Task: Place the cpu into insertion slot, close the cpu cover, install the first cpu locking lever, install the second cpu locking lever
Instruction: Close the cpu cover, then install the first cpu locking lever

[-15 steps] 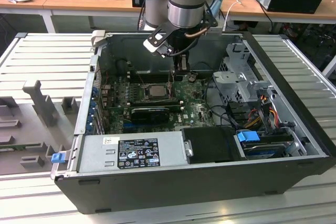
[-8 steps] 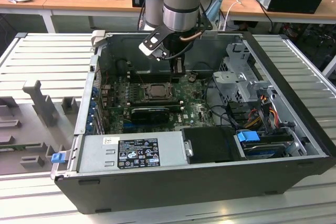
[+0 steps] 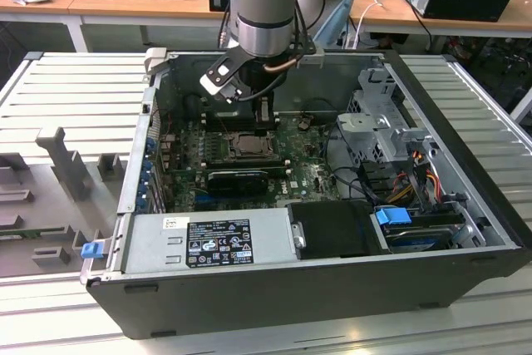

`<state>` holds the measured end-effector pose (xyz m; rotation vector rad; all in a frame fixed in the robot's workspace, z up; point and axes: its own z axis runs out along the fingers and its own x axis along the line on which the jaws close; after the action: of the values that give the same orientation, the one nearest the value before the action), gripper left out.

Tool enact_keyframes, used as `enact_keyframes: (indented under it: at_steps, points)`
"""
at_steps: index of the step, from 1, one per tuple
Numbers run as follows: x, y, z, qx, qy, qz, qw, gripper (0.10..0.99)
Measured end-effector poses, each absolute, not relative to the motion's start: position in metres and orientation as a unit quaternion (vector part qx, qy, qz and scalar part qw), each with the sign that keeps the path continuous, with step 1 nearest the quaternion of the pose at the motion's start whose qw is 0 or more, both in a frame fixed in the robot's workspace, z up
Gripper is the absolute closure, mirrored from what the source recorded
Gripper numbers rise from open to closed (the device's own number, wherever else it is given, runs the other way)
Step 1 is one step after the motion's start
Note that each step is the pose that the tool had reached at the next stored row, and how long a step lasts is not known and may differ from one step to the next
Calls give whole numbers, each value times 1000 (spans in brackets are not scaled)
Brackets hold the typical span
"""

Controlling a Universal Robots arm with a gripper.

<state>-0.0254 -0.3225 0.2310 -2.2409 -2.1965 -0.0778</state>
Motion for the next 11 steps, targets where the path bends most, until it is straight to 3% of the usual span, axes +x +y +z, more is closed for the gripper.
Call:
enact_keyframes:
  at_steps: [11]
  points:
    - [-44,-322,229,-714,-700,-25,2,980]
